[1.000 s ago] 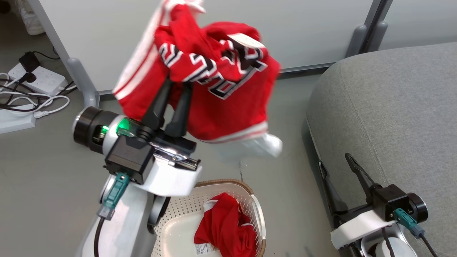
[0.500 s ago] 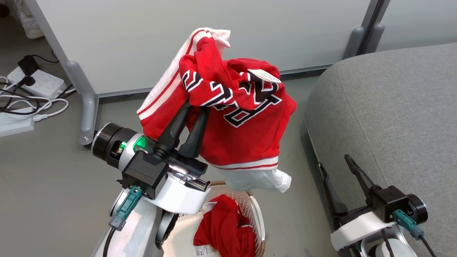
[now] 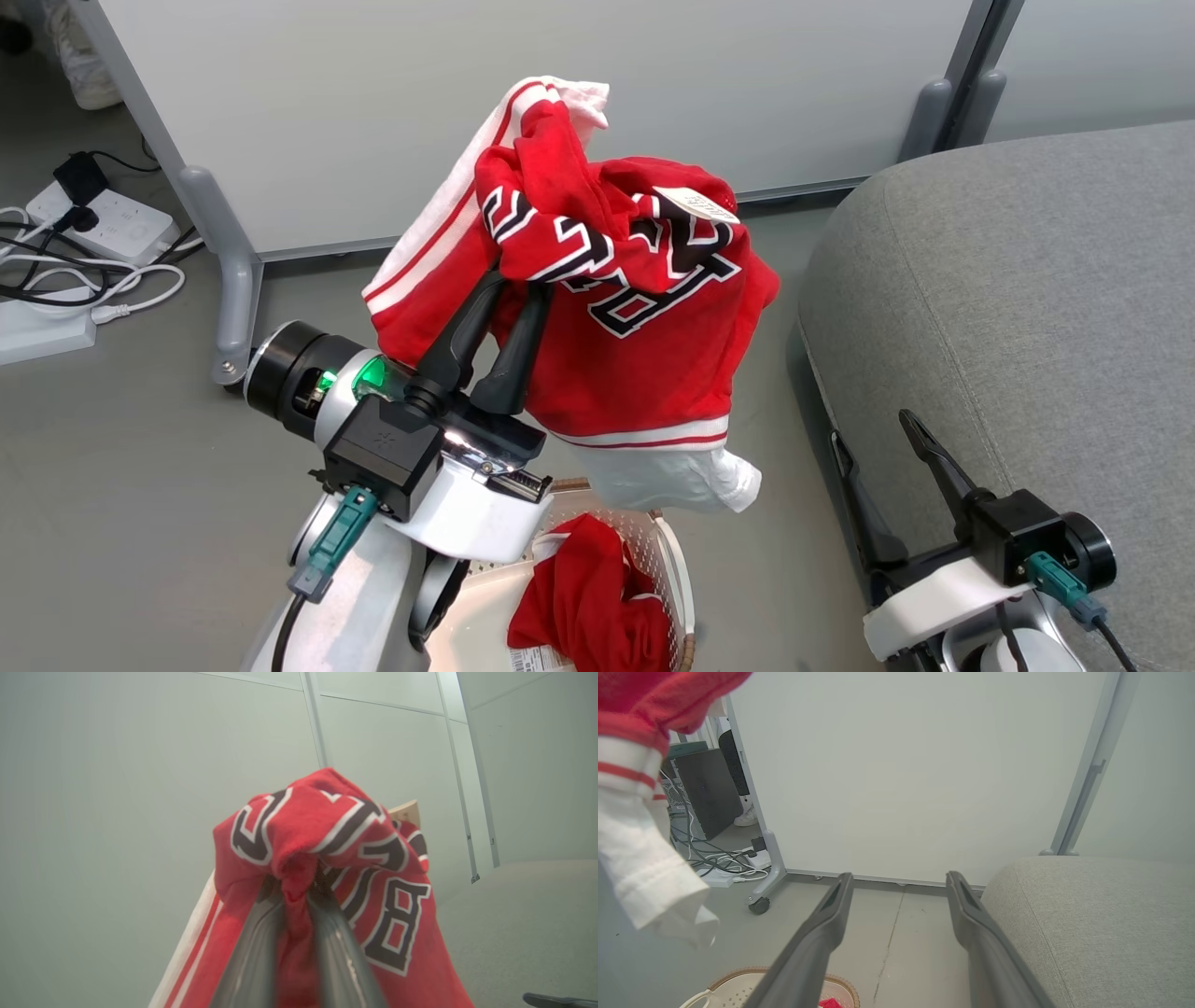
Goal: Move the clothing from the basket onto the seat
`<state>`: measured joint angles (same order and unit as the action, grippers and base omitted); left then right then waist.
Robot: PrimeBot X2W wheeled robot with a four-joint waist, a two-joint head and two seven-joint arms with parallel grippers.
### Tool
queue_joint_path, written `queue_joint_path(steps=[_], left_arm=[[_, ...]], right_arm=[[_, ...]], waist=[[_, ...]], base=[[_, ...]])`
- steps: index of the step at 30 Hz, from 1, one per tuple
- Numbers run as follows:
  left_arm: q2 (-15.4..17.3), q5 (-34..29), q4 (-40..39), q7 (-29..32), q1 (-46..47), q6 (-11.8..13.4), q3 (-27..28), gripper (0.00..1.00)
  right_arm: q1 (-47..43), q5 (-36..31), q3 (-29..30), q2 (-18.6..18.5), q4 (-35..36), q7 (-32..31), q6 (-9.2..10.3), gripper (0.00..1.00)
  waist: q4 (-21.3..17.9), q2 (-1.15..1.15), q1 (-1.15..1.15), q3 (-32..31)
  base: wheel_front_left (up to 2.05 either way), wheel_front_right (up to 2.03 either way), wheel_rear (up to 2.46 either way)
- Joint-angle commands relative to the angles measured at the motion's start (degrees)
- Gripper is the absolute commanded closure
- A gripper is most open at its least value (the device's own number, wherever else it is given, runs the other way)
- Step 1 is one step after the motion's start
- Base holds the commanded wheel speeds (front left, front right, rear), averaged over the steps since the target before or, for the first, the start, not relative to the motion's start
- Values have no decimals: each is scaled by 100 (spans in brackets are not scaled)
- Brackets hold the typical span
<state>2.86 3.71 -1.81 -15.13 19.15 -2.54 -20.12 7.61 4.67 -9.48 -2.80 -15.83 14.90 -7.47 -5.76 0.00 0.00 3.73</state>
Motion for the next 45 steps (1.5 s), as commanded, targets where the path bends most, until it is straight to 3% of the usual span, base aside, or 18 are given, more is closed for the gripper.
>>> queue_joint_path(steps=[1,7,12,18,24,38,45], left_arm=[[9,37,-31,-4,-66,-20,10,100],[8,38,-50,-4,-75,17,-32,100],[9,-9,-2,-4,-65,33,-15,100],[9,-58,27,-4,0,-14,-2,100],[7,-127,77,-4,79,-137,-97,100],[134,-310,147,-5,45,-422,-902,100],[225,-258,154,-5,73,-465,-1186,100]], right_arm=[[-63,22,12,-39,-17,25,-5,0],[-43,180,77,-33,9,25,-5,0],[101,407,-97,-229,432,25,-5,0],[229,949,-1178,-915,1628,24,-3,0],[424,1006,-1633,-1373,2374,23,-3,0],[845,525,-1889,-1815,2295,23,-3,0],[1067,137,-2427,-2092,1973,23,-3,0]], waist=[[0,0,0,-10],[-18,0,0,-25],[-69,0,0,3],[-105,0,0,78],[-119,0,0,155],[12,0,0,235],[66,0,0,246]], base=[[0,0,0],[0,0,0],[0,0,0],[0,0,0],[0,0,0],[0,0,0],[0,0,0]])
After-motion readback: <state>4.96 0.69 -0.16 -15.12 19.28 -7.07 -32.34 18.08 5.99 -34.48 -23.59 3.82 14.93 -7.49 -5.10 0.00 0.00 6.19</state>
